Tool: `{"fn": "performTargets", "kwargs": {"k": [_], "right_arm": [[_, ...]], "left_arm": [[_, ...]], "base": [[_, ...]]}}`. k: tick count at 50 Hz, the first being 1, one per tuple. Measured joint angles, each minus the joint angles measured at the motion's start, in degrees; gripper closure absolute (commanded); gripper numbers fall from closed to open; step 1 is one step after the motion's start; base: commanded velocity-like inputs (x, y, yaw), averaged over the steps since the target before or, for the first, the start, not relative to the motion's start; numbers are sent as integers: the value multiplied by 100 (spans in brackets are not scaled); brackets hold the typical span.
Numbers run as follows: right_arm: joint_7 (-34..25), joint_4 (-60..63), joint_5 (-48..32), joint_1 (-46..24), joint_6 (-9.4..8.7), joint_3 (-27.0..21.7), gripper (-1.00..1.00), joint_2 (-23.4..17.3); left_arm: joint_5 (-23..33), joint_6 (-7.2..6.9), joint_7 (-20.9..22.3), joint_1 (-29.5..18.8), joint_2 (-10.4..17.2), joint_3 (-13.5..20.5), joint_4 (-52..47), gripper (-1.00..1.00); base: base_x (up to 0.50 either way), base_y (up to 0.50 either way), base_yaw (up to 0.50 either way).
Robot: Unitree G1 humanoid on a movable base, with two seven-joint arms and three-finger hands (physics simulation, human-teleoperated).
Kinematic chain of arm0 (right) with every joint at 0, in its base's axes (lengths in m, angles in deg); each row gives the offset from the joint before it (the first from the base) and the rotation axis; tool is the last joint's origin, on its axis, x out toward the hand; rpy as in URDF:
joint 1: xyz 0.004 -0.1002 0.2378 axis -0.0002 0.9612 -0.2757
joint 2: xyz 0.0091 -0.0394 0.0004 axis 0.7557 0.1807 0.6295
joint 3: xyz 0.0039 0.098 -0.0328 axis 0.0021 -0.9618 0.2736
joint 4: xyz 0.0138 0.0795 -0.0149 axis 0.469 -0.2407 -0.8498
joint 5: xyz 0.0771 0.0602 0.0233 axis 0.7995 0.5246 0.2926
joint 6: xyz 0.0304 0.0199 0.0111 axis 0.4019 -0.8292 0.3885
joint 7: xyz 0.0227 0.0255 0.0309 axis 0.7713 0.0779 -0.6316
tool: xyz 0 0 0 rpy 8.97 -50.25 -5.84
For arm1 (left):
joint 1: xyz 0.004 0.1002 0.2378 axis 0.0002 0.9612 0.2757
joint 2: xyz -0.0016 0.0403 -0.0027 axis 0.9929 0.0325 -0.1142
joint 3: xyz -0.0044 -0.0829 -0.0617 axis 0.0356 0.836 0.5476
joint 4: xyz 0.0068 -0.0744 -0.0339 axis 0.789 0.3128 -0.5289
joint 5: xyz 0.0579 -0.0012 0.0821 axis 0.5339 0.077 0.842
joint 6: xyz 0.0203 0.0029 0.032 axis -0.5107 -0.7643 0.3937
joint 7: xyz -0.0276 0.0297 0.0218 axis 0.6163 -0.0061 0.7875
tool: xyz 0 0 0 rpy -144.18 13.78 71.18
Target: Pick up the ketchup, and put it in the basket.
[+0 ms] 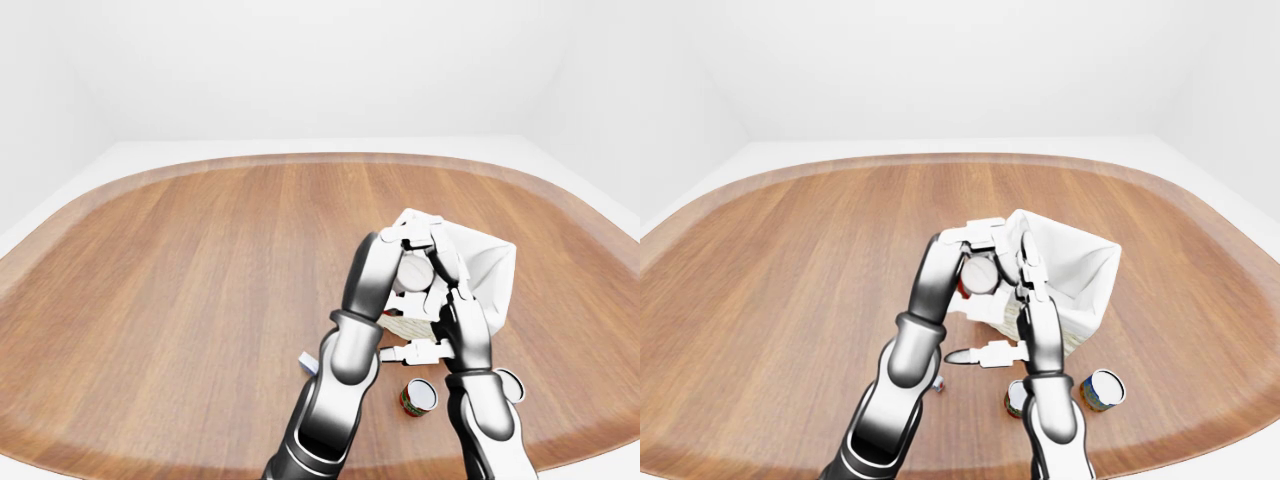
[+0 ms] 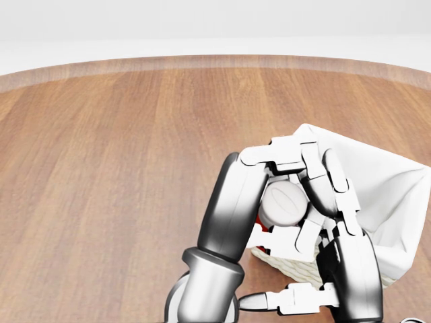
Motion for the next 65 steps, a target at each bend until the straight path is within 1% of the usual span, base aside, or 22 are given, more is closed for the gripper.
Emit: {"fn": "performTargets", "kwargs": {"k": [11,14,25,32,33,34,35,36,37,38,39,48,55,65], "right_arm": [[3,35,15,10,-5,-8,-100,3],[4,59,21,18,-10,-10,-100,3],[20,97,32,43,-16,-74,-100,-2],[19,110,30,61,7,-100,-100,-8],[15,109,31,66,17,-103,-46,-11],[14,105,33,73,38,-108,36,-13],[8,104,38,82,59,-111,100,-14],[-86,108,78,103,94,-120,100,-20],[-266,112,135,146,139,-140,100,-26],[-372,120,262,202,165,-131,100,-29],[-354,113,256,198,171,-124,100,-27],[-351,105,235,165,224,-113,100,-16],[-313,96,141,149,267,-101,100,-15],[-177,59,72,140,272,-42,100,-18]], "left_arm": [[-12,0,-251,250,-67,-540,-245,92],[-31,0,-192,322,-63,-650,-295,92],[-100,0,-362,526,0,-946,-357,92],[-109,0,-492,591,41,-1072,-408,92],[-106,0,-499,600,47,-1087,-416,92],[-106,0,-502,609,53,-1102,-425,92],[-102,0,-507,617,58,-1116,-435,91],[-107,-1,-538,619,57,-1111,-444,91],[-158,-1,-612,611,49,-1095,-441,51],[-218,0,-664,607,46,-1087,-455,22],[-268,0,-691,618,56,-1123,-471,-100],[-545,0,-834,713,137,-1344,-678,-100],[-657,0,-896,749,177,-1388,-742,-100],[-689,0,-883,754,221,-1458,-893,-100]], "base": [[0,0,0],[0,0,0],[0,0,0],[0,0,0],[0,0,0],[0,0,0],[0,0,0],[0,0,0],[0,0,0],[0,0,0],[0,0,0],[0,0,0],[0,0,0],[0,0,0]]}}
